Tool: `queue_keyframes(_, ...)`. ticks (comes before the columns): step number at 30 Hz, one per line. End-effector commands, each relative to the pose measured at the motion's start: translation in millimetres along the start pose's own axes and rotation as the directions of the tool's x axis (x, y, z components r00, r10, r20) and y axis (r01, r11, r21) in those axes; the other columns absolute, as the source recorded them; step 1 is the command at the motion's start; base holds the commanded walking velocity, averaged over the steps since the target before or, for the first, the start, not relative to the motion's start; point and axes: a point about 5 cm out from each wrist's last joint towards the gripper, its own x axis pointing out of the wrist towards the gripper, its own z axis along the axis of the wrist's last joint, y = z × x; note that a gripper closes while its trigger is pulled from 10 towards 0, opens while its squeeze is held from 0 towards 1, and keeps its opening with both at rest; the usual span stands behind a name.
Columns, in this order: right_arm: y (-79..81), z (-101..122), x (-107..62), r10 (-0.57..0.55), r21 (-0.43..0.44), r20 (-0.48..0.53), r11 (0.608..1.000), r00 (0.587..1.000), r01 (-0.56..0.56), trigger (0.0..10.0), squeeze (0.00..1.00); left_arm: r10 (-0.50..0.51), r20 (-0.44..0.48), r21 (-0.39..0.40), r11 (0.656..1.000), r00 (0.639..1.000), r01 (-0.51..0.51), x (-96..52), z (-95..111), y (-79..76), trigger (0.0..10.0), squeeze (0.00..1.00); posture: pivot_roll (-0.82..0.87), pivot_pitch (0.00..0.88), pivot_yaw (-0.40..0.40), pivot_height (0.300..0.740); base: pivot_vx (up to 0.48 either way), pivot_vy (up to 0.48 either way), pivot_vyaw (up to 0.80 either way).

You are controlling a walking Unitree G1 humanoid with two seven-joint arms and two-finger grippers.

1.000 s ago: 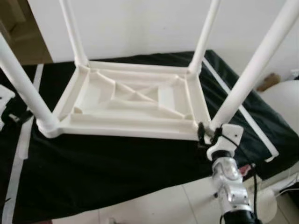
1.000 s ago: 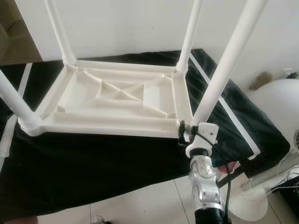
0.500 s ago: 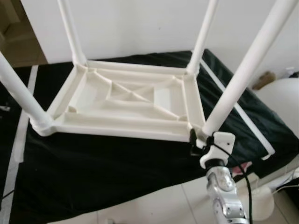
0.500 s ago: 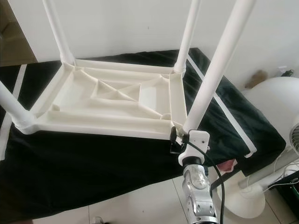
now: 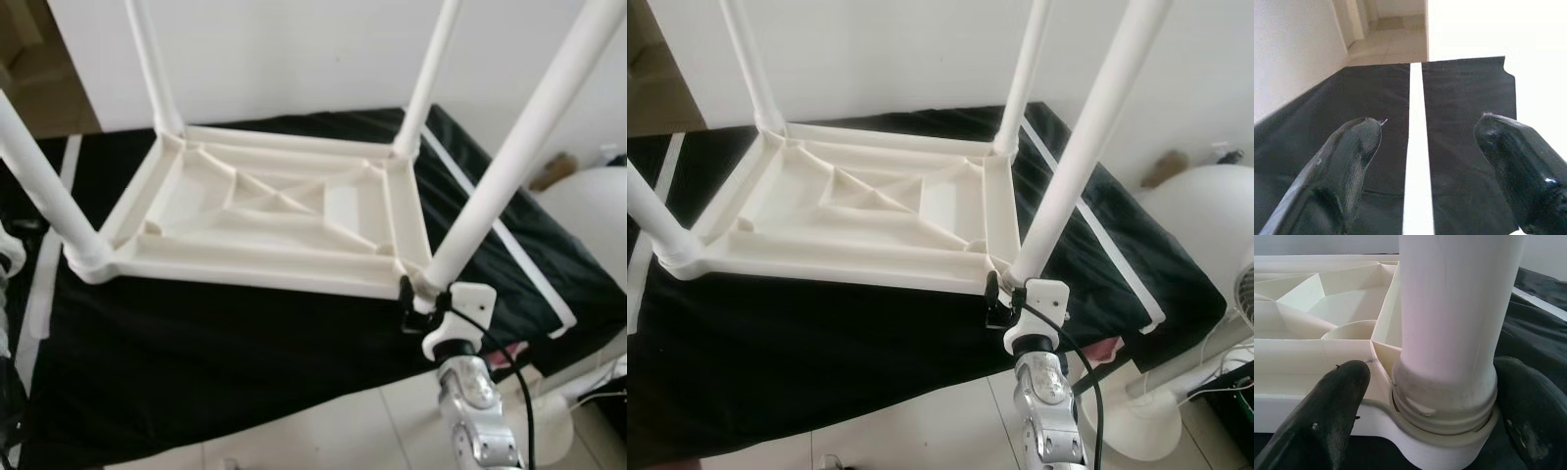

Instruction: Building children table

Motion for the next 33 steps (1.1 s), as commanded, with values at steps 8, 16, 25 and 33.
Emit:
queue_keyframes(8, -7.0, -17.3, -4.3, -0.042, -0.02, -0.095, 0.999, 0.995, 0.04, 10.0, 0.0, -0.504, 0.065, -0.007, 0.863, 0.861, 0.506, -1.2, -8.5, -66.0, 10.0, 0.0, -0.01, 0.077, -0.033, 0.74, 0.0, 0.0, 0.0)
queue_keyframes(16, -43.0, -17.7, 0.7, -0.169, -0.07, -0.107, 0.984, 0.98, 0.162, 10.0, 0.0, -0.864, 0.13, -0.143, 0.469, 0.487, 0.871, -43.9, -23.1, -110.5, 10.0, 0.0, -0.02, 0.096, -0.038, 0.74, 0.0, 0.0, 0.0)
queue_keyframes(25, -62.6, -6.0, 19.3, -0.047, -0.053, -0.072, 0.998, 0.996, 0.043, 10.0, 0.0, -0.92, 0.142, -0.176, 0.34, 0.366, 0.924, -75.3, -21.4, -118.0, 10.0, 0.0, -0.01, 0.1, -0.032, 0.74, 0.0, 0.0, 0.0)
queue_keyframes(33, -87.8, -2.5, 22.1, -0.229, -0.119, -0.007, 0.967, 0.973, 0.227, 10.0, 0.0, -0.934, 0.121, -0.23, 0.303, 0.336, 0.925, -100.6, -19.6, -122.7, 10.0, 0.0, 0.01, 0.101, -0.05, 0.74, 0.0, 0.0, 0.0)
